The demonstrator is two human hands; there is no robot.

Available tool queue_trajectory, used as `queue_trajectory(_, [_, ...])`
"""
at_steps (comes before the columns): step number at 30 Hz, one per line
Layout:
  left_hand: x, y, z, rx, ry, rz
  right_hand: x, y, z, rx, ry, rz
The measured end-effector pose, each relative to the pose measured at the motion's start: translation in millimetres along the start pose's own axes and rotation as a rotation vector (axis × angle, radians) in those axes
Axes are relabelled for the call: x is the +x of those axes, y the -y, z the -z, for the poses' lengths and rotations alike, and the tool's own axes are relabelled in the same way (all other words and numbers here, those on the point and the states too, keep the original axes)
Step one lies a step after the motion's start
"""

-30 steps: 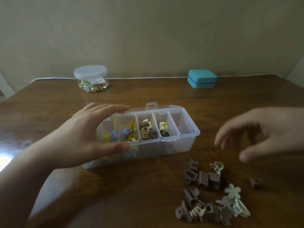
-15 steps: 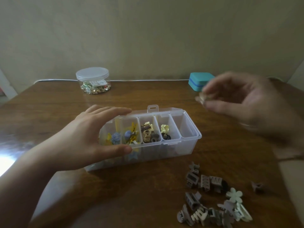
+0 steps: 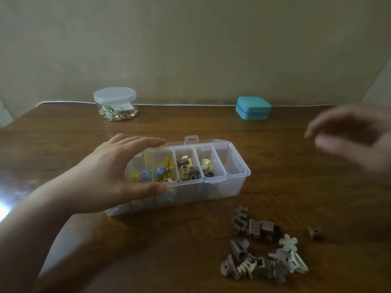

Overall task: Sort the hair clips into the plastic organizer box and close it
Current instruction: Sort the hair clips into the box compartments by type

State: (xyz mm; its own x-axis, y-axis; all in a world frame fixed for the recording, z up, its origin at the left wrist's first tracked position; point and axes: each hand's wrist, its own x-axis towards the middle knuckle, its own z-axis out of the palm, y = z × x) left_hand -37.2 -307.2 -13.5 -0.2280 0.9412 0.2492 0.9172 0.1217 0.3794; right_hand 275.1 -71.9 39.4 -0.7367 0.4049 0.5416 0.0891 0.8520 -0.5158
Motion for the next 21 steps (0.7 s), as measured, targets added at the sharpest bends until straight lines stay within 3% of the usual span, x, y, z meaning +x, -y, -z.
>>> queue_trajectory(3, [0,0,0,0.002,0.0,0.002,-47,-14,3,-0.308,0.383,-0.014])
queue_trajectory(6, [0,-1,0,0.0,-0.004,0.006,-76,-26,-14,-0.273,0.58,-0.102])
queue_trajectory(13, [0,0,1,-0.001,-0.001,0.002,-35,-7,-22,-0.264,0.396,-0.078])
queue_trajectory(17, [0,-1,1,0.006,0.003,0.007,22,28,-45,0.041,0.118,0.003])
queue_trajectory(19, [1,-1,1,0.009,0.005,0.008,44,35,-66,0.112,0.106,0.022])
queue_trajectory(21, [0,-1,2,0.01,0.011,0.009,55,34,-86,0.094,0.197,0.014])
